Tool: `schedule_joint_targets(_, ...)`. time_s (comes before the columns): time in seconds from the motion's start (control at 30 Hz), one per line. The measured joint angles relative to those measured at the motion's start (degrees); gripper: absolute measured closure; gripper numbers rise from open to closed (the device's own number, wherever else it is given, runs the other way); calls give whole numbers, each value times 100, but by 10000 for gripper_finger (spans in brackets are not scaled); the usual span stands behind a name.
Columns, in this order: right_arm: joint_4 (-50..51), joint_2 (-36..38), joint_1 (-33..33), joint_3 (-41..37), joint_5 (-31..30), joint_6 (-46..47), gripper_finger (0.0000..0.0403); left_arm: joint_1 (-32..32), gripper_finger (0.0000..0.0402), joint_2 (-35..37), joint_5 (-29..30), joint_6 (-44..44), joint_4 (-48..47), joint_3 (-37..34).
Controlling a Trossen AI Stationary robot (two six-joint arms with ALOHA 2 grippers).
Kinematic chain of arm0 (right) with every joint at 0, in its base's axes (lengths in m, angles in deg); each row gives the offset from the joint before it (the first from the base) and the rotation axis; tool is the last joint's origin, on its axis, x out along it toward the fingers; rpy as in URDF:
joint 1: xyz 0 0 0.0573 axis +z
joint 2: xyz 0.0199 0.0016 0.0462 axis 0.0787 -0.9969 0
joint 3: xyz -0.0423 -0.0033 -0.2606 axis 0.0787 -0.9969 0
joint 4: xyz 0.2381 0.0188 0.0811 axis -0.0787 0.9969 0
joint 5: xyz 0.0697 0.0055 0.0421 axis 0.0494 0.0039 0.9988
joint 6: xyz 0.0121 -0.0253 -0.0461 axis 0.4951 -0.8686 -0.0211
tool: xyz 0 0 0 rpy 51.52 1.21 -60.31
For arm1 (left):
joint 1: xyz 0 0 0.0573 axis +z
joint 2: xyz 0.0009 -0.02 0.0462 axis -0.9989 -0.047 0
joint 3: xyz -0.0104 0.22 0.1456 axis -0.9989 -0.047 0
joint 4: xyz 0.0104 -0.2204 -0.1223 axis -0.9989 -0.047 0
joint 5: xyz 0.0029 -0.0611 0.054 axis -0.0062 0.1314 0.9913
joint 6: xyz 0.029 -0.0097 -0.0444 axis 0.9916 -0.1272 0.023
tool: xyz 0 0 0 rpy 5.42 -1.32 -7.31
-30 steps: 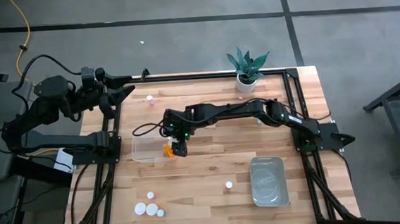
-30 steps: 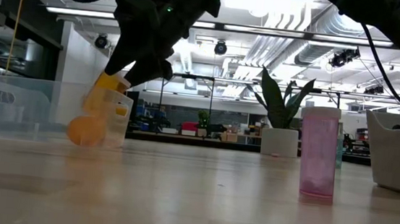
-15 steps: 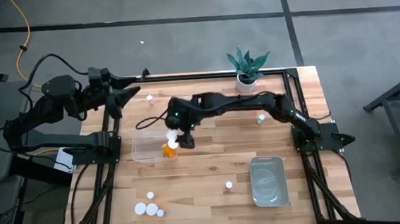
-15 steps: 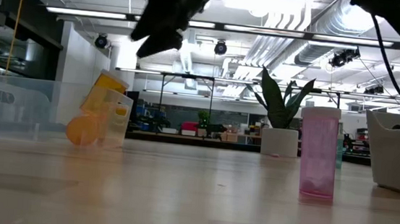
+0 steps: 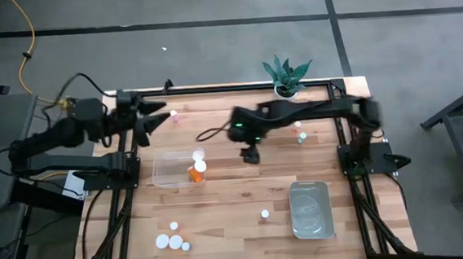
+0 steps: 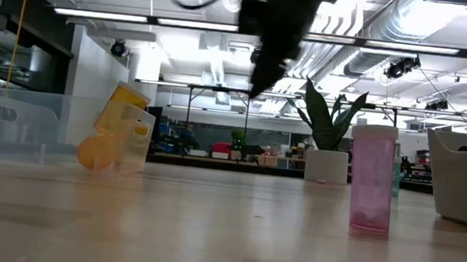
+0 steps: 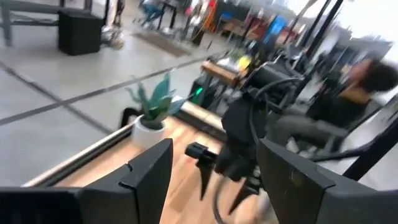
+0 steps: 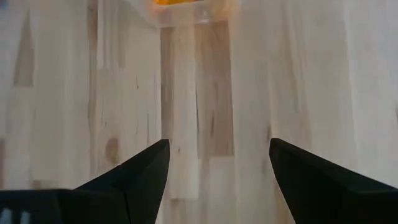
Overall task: Pick and place medicine bottles into bin by pill shape (circle, oval)
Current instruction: Put the large orange pill bottle into the transparent bin
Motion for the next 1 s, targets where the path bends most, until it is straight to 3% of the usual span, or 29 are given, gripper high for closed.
schedule_joint_targets(0.2, -1695, 1777, 76, -2120, -363, 1540, 134, -166, 181, 220, -9, -702, 1997, -1782)
schedule_joint_targets(0.37, -2470, 2682, 158, -2935, -640, 2392, 134, -292, 181, -26, -246, -1109, 1593, -2141)
schedule_joint_targets(0.47, -2538, 2973, 171, -3026, -643, 2594, 134, -434, 181, -300, -534, -1118, 1528, -2148)
schedule_joint_targets(0.7, -2850, 3204, 171, -2819, -651, 2510, 134, -755, 181, -800, -603, -474, 2466, -2137)
schedule_joint_targets(1.0, -3082, 3190, 171, -2791, -665, 2315, 134, -1033, 181, -904, -729, 292, 2732, -2102)
